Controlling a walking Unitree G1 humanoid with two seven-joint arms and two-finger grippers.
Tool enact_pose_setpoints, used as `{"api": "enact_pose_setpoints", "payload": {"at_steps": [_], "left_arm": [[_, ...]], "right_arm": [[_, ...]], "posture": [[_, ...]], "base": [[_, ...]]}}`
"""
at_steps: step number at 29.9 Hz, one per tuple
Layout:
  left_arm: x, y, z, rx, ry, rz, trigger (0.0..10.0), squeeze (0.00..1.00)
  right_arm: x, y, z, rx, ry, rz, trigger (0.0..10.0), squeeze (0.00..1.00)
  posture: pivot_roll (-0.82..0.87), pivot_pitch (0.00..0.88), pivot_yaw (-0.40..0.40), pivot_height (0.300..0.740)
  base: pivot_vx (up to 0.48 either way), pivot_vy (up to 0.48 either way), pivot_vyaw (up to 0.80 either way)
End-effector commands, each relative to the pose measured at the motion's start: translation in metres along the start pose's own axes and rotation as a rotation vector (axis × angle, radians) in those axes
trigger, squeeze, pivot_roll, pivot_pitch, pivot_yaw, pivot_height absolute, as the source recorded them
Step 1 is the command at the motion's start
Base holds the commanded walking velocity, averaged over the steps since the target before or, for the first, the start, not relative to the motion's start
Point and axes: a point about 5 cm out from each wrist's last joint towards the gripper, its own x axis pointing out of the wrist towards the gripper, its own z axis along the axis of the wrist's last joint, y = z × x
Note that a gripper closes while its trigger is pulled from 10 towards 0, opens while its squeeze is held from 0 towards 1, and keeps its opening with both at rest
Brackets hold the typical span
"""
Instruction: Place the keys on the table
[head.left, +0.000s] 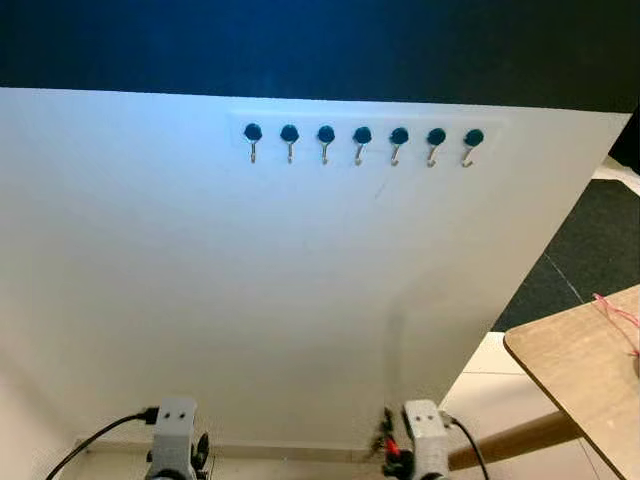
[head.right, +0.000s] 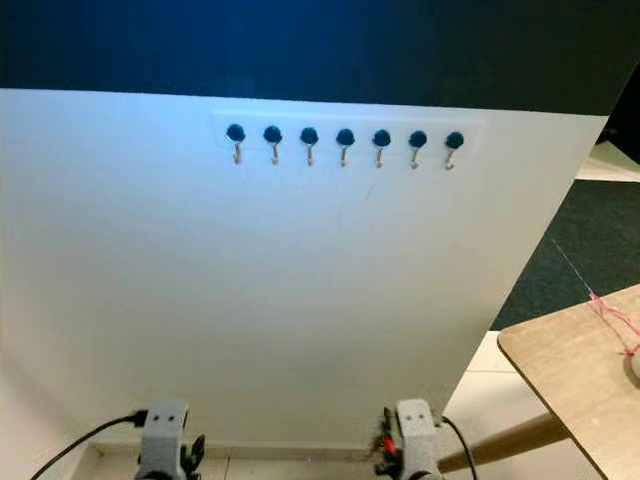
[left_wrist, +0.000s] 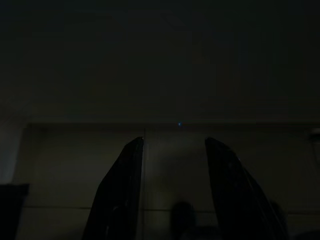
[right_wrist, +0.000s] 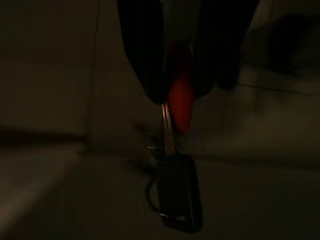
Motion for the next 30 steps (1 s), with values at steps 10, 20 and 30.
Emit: {"api": "enact_pose_setpoints", "payload": {"at_steps": [10, 20, 30], "left_arm": [[0.0, -0.01, -0.014, 0.017, 0.098, -0.039, 10.0, 0.0], [-0.003, -0.011, -0.022, 0.017, 0.137, -0.051, 10.0, 0.0], [-0.007, -0.007, -0.031, 0.017, 0.184, -0.037, 10.0, 0.0]], "right_arm": [[-0.004, -0.001, -0.018, 0.038, 0.072, 0.006, 10.0, 0.0], [-0.002, 0.005, -0.016, 0.031, 0.081, 0.019, 10.0, 0.0], [0.0, 0.01, -0.013, -0.002, 0.079, 0.047, 10.0, 0.0]], "posture": [[0.05, 0.0, -0.023, 0.74], [0.07, 0.0, -0.017, 0.74], [0.08, 0.0, -0.023, 0.74]], "base": [[0.0, 0.0, -0.56], [0.0, 0.0, -0.8], [0.0, 0.0, -0.8]]}}
